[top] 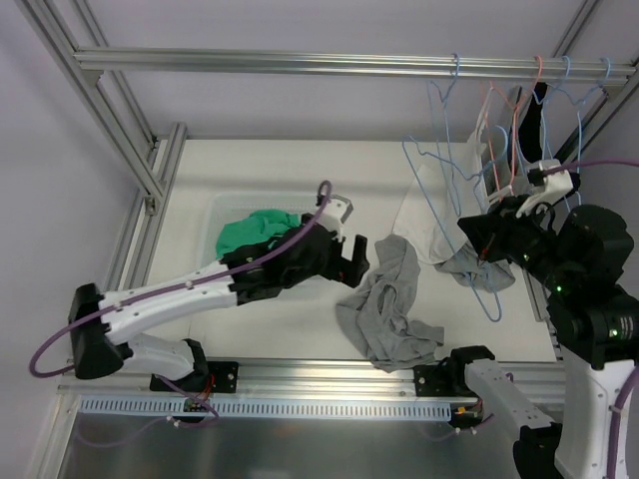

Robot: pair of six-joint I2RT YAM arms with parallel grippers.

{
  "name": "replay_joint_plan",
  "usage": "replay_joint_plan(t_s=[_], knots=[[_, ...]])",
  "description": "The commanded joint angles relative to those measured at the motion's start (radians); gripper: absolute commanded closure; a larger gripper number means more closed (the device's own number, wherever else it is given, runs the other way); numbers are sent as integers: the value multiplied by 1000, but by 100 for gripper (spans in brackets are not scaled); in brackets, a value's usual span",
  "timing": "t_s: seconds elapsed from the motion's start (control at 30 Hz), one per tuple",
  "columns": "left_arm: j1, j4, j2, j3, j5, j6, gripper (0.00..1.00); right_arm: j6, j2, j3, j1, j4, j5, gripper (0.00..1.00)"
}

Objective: Remove the tank top from the hanger

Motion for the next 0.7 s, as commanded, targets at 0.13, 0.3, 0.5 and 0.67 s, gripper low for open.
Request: replay_joint_plan(t_s=[0.13,0.3,0.5,0.67], knots=[[12,-143,-319,-51,-198,48,1,2,241,168,32,94,13,100],[14,-177,-454,-123,-217,39,1,8,421,287,93,147,165,100],[14,-212,-514,-163,-165,31,1,-49,650,503,195,151,415,100],[14,-218,-528,-192,-159,28,1,-62,753,587,212,151,503,100]])
